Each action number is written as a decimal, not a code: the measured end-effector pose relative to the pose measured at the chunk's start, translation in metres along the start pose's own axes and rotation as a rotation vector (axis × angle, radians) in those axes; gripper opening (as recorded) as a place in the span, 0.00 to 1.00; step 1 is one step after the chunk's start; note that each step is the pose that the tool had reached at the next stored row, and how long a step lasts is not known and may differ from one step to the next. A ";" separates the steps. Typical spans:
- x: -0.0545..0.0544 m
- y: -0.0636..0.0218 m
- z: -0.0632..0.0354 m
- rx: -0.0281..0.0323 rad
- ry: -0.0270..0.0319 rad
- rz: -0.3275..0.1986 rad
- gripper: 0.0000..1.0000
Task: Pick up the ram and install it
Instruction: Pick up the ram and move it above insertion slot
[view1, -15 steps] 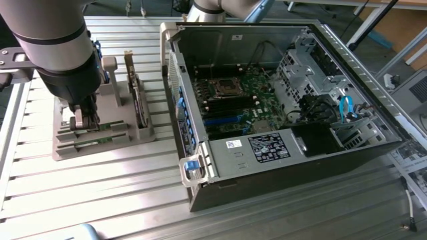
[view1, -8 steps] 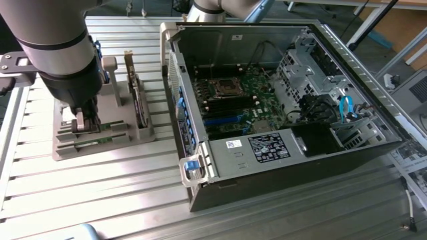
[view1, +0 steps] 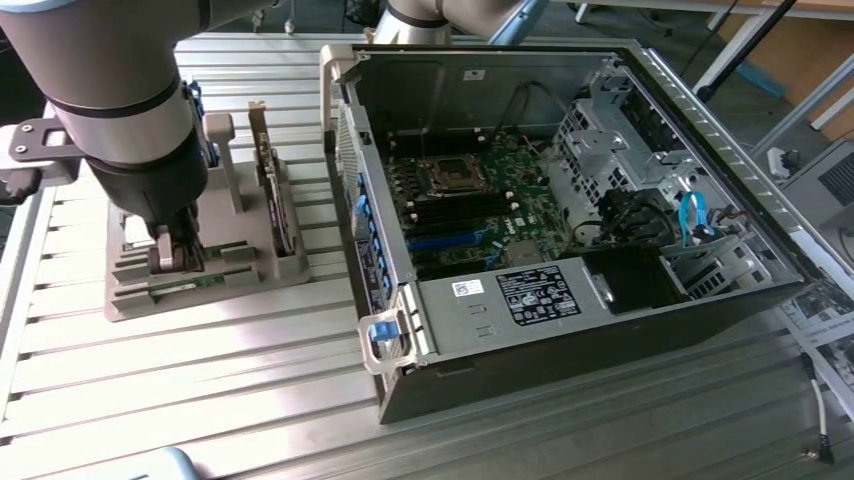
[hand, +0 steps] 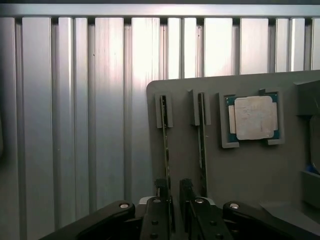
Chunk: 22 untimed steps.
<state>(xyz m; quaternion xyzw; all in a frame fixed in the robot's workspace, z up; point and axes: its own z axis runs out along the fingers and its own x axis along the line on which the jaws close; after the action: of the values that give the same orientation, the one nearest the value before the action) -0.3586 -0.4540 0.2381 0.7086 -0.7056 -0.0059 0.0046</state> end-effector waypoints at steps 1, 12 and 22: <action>0.000 0.0000 0.0013 0.0000 0.0000 0.000 0.24; 0.000 -0.0001 0.0039 0.0000 0.0002 -0.008 0.24; 0.000 -0.0006 0.0040 0.0001 0.0003 -0.030 0.24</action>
<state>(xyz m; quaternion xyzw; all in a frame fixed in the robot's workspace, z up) -0.3581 -0.4540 0.2341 0.7190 -0.6949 -0.0058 0.0046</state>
